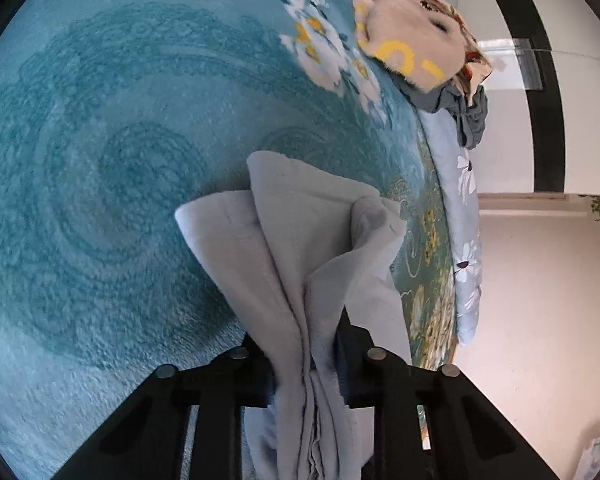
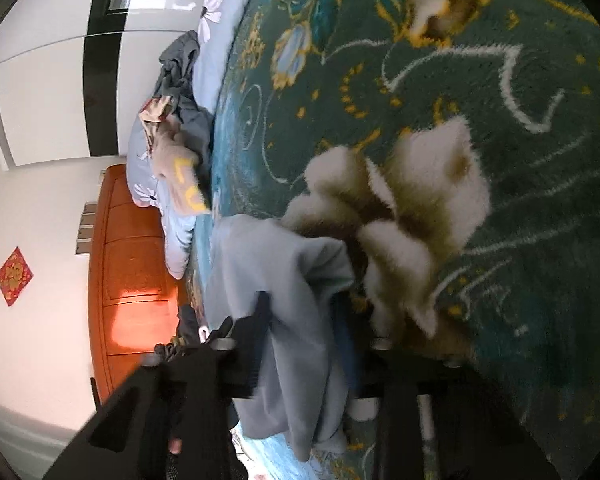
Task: Fold clothes
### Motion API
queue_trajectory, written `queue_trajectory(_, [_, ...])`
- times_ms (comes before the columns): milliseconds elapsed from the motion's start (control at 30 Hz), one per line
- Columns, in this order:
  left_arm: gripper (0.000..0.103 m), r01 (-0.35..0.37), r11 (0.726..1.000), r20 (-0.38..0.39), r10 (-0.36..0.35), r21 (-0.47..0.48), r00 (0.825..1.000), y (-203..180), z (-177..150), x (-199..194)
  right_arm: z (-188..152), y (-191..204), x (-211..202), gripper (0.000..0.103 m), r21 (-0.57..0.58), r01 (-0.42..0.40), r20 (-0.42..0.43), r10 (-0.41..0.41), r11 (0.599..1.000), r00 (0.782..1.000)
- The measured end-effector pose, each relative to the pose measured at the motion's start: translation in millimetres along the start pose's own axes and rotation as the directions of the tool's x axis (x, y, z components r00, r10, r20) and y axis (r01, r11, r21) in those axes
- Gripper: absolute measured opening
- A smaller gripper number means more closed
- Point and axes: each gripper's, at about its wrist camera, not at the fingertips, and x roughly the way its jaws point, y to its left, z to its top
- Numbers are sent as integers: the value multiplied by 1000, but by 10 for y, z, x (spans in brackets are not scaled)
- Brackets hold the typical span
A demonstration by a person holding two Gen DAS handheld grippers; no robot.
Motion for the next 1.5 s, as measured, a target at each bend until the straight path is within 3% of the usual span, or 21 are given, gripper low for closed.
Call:
queue_trajectory(100, [21,25,999,31,-26,33,999,-62,-48,-177,46,41,98,13,-2,-17,-8,17,1000,1000])
queue_trajectory(200, [21,16,996,108,-26,92,994,-83,-85,-513,71,271,195,8,-86,-45,-54,41,995,998])
queue_trajectory(333, [21,63,996,236,-78,69,969,180,-173,-1138,27,713,500,7,-221,-104,-187,62,970,980])
queue_trajectory(400, [21,93,995,301,-99,36,949,379,-272,-1420,-49,920,709,7,-283,-136,-267,58,949,962])
queue_trajectory(500, [21,82,996,339,-71,-20,938,726,-463,-1635,-211,1093,1002,7,-358,-154,-372,10,921,928])
queue_trajectory(633, [21,60,990,314,-16,-129,949,1195,-593,-1637,-396,1089,1297,7,-418,-132,-448,-78,899,891])
queue_trajectory(733, [22,117,974,300,-55,-193,952,1410,-635,-1610,-380,981,1295,7,-404,-107,-435,-88,908,896])
queue_trajectory(867, [25,121,976,275,-68,-181,959,1414,-638,-1621,-227,834,1188,7,-392,-49,-384,-115,919,916])
queue_trajectory(967, [38,154,971,247,-106,-183,963,1454,-691,-1712,-136,745,1030,7,-378,-29,-356,-116,925,927])
queue_trajectory(1033, [56,169,971,257,-122,-170,959,1487,-729,-1850,-148,747,909,10,-392,-49,-361,-104,919,927])
queue_trajectory(1067, [60,175,971,264,-129,-162,956,1503,-747,-1924,-172,756,850,10,-402,-60,-365,-100,914,926])
queue_trajectory(1100, [65,167,974,277,-120,-154,953,1522,-743,-1996,-202,759,821,12,-409,-62,-362,-99,911,927])
queue_trajectory(1133, [69,152,978,292,-104,-146,951,1543,-731,-2066,-237,756,797,28,-410,-64,-355,-94,910,930])
queue_trajectory(1167, [70,137,979,308,-85,-152,947,1586,-701,-2126,-270,749,781,53,-407,-67,-350,-88,911,932])
queue_trajectory(1233, [76,114,979,325,-53,-171,944,1676,-610,-2186,-334,721,792,72,-391,-72,-346,-74,918,935])
queue_trajectory(1367, [76,70,984,284,-21,-163,959,1720,-335,-2043,-500,717,917,72,-374,-73,-359,-72,925,930])
queue_trajectory(1500, [76,97,988,274,-61,-119,960,1646,-138,-1917,-587,746,984,72,-356,-88,-370,-54,930,928])
